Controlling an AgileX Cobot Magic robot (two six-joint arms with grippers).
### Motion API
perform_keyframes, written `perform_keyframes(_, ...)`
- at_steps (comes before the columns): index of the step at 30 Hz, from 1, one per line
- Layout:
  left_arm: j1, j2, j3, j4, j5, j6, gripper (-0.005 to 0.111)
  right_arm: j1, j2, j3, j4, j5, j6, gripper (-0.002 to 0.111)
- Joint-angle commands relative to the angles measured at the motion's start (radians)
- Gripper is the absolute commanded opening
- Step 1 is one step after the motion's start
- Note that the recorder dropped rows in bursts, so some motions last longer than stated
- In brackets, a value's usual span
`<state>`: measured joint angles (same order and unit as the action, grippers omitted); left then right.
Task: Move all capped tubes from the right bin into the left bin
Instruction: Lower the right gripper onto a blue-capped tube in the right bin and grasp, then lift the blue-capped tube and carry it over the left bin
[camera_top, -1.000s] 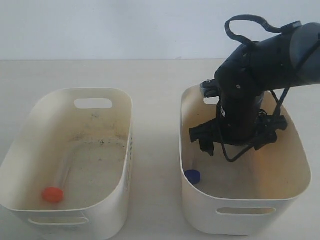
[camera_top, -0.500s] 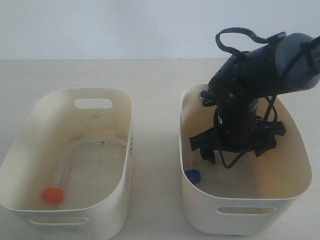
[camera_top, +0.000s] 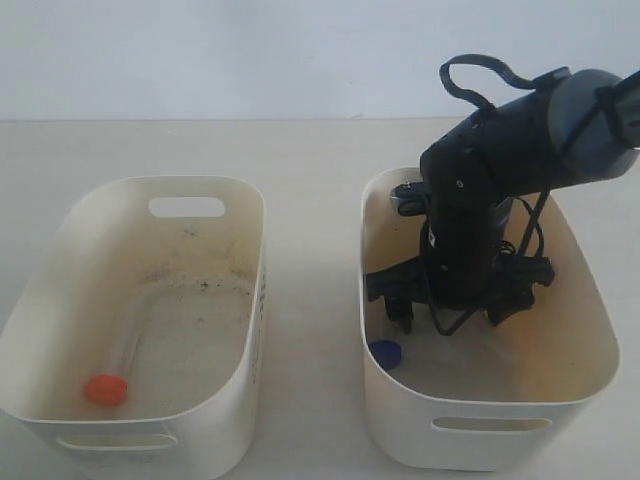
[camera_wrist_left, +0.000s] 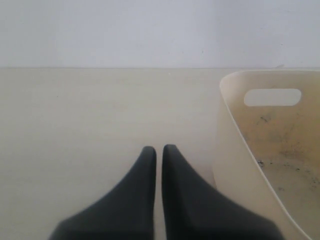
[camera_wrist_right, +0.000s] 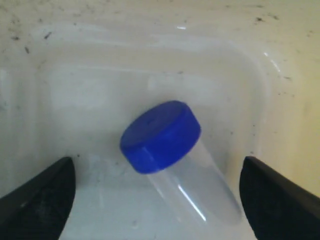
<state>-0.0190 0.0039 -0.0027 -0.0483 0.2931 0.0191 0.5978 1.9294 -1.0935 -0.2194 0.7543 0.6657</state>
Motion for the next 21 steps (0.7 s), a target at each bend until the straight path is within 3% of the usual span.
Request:
perform_keyframes(1,-0.002,-0.004,0.003,-0.009,0.002,-0.002,0.004,-0.009,0.019,0.017,0.01,0.013,-0.037,0.084)
perform_keyframes(3,-0.002,-0.004,0.003,-0.009,0.002,-0.002,0.004,-0.009,0.019,0.017,0.01,0.024,-0.052,0.083)
perform_keyframes(6,-0.002,-0.004,0.003,-0.009,0.002,-0.002,0.004,-0.009,0.019,0.017,-0.007,0.046,-0.056,0.072)
perform_keyframes(9,-0.002,-0.004,0.003,-0.009,0.002,-0.002,0.004,-0.009,0.019,0.017,-0.027,0.071,-0.074,0.052)
perform_keyframes(14,-0.002,-0.004,0.003,-0.009,0.002,-0.002,0.004,-0.009,0.019,0.017,-0.029,0.104,-0.074,0.005)
perform_keyframes(15,-0.002,-0.004,0.003,-0.009,0.002,-0.002,0.004,-0.009,0.019,0.017,-0.029,0.104,-0.074,0.0)
perform_keyframes(21,-0.002,-0.004,0.003,-0.009,0.002,-0.002,0.004,-0.009,-0.017,0.012,-0.031,0.098,-0.074,0.0)
